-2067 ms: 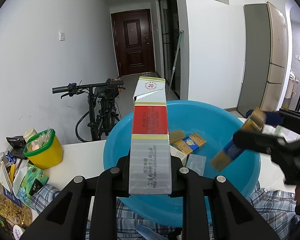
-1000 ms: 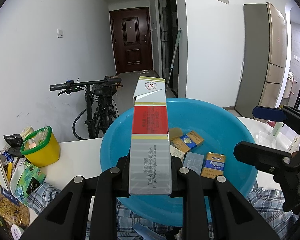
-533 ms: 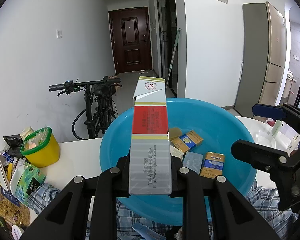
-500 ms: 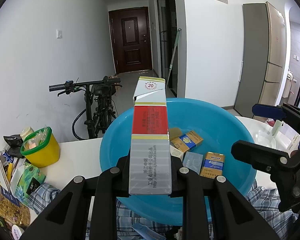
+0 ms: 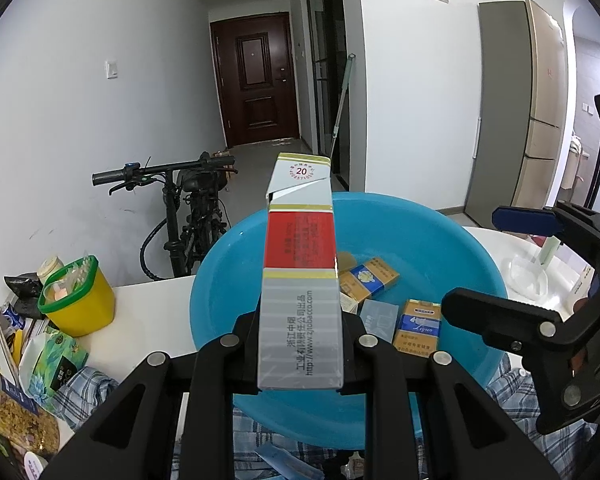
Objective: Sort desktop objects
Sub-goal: 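Lower the red-white carton into the basin and open the left tool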
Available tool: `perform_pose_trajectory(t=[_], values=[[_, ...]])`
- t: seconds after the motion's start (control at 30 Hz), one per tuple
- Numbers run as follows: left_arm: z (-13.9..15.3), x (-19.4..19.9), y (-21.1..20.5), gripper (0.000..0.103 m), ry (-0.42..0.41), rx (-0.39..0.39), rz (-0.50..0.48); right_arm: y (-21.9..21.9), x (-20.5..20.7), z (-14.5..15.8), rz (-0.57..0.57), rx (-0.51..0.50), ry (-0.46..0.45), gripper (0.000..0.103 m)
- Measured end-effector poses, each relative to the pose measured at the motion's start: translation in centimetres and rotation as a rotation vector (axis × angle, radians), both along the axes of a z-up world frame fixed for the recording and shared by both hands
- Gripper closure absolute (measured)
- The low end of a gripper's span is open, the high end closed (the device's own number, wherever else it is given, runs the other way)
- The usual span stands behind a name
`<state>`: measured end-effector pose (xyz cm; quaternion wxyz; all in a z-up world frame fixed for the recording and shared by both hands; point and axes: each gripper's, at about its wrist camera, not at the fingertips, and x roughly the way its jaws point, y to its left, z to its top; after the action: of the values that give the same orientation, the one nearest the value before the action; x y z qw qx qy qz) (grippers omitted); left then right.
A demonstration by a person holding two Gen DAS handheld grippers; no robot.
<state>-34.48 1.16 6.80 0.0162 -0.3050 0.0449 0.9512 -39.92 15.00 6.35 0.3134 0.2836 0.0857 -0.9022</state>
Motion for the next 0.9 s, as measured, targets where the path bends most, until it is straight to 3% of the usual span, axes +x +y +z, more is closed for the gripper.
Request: perform_pose_trajectory(t=[0.03, 0.07, 0.1, 0.13, 0.3, 0.43, 0.67, 0.9], values=[[0.0, 0.0, 0.1, 0.052, -0.003, -0.004, 0.001, 0.0, 0.0, 0.0, -0.001, 0.001, 0.0, 0.0], [0.0, 0.0, 0.2, 0.013, -0.001, -0.011, 0.012, 0.0, 0.0, 0.0, 0.001, -0.001, -0.001, 0.0], [0.2, 0.1, 0.1, 0.003, 0.019, -0.033, 0.057, 0.3, 0.0, 0.0, 0.007, -0.018, -0.006, 0.0], [0.4, 0.3, 0.0, 0.0, 0.053, -0.055, 0.092, 0.5, 0.0, 0.1, -0.002, -0.026, -0.004, 0.0], [1.3, 1.0, -0.7, 0.0, 0.077, -0.002, 0.085, 1.8, -0.3, 0.3, -0.067, -0.039, 0.01, 0.0], [1.2, 1.0, -1.1, 0.0, 0.066, -0.006, 0.101, 2.7, -0.6, 0.3, -0.104, -0.062, 0.003, 0.0], [1.4, 0.7, -1.0, 0.0, 0.048, 0.017, 0.077, 2.0, -0.8, 0.1, -0.093, -0.039, -0.001, 0.0], [1.6, 0.8, -0.6, 0.0, 0.054, -0.028, 0.087, 1.3, -0.6, -0.2, -0.077, 0.001, -0.006, 0.0]])
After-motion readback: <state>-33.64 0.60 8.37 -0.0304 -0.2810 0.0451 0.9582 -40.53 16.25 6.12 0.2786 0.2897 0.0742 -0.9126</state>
